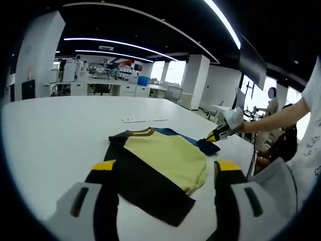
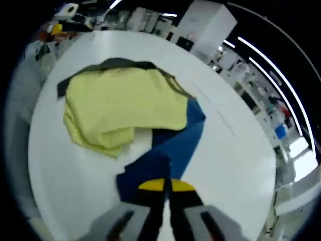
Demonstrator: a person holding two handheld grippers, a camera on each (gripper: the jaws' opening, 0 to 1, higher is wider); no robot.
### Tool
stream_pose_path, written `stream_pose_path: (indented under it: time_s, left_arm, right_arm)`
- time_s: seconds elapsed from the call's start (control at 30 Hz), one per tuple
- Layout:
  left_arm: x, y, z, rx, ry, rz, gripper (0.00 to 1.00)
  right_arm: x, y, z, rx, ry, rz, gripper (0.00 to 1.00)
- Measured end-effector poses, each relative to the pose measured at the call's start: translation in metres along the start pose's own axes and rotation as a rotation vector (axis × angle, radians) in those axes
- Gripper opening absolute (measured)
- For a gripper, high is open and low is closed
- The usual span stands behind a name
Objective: Fold the garment on the visible template until the final outline fits inside the template.
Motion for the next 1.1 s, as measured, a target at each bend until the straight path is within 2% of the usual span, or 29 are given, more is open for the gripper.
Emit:
stream_pose_path:
  time_s: [0.1,0.23,0.33,0.4,0.47,0.5,0.7,0.9,1.1]
  left_arm:
    - [0.0,-0.001,0.0,0.007,-0.001,-0.001,0.75]
    - [-0.002,0.0,0.003,0.01,0.002,0.005,0.75]
    - [-0.005,-0.003,0.002,0.008,0.004,0.014,0.75]
    - [-0.007,-0.003,0.002,0.005,0.006,0.017,0.75]
    - [-0.008,-0.004,0.002,0.004,0.008,0.021,0.75]
    - [-0.008,-0.005,0.002,0.003,0.008,0.023,0.75]
    - [-0.011,-0.01,0.002,0.005,0.009,0.03,0.75]
    - [-0.008,-0.008,0.004,0.009,0.007,0.03,0.75]
    - [-0.005,-0.006,0.006,0.018,0.007,0.019,0.75]
  right_arm:
    - [0.0,0.002,0.0,-0.07,-0.029,-0.002,0.12]
    - [0.003,0.006,0.005,-0.073,-0.044,0.0,0.21]
    - [0.004,0.007,0.008,-0.08,-0.051,0.016,0.36]
    - [0.009,0.011,0.007,-0.092,-0.085,0.03,0.42]
    - [0.01,0.01,0.005,-0.116,-0.092,0.028,0.38]
    - [0.015,0.014,0.0,-0.149,-0.123,0.02,0.35]
    - [0.015,0.032,-0.008,-0.118,-0.133,-0.035,0.26]
    - [0.0,0.045,-0.007,-0.104,-0.094,-0.067,0.21]
    - [-0.008,0.04,-0.009,-0.178,-0.051,-0.044,0.13]
Point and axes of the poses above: the point that each gripper's makers call its tool centre point, and the gripper's own axes: x roughly backward along the fingers, y roughly to its left, z roughly out of its underside, the point moved 9 cm from there along x, roughly backward along the fingers, and after that the axes turned 5 degrees about x, right-handed, at the moved point
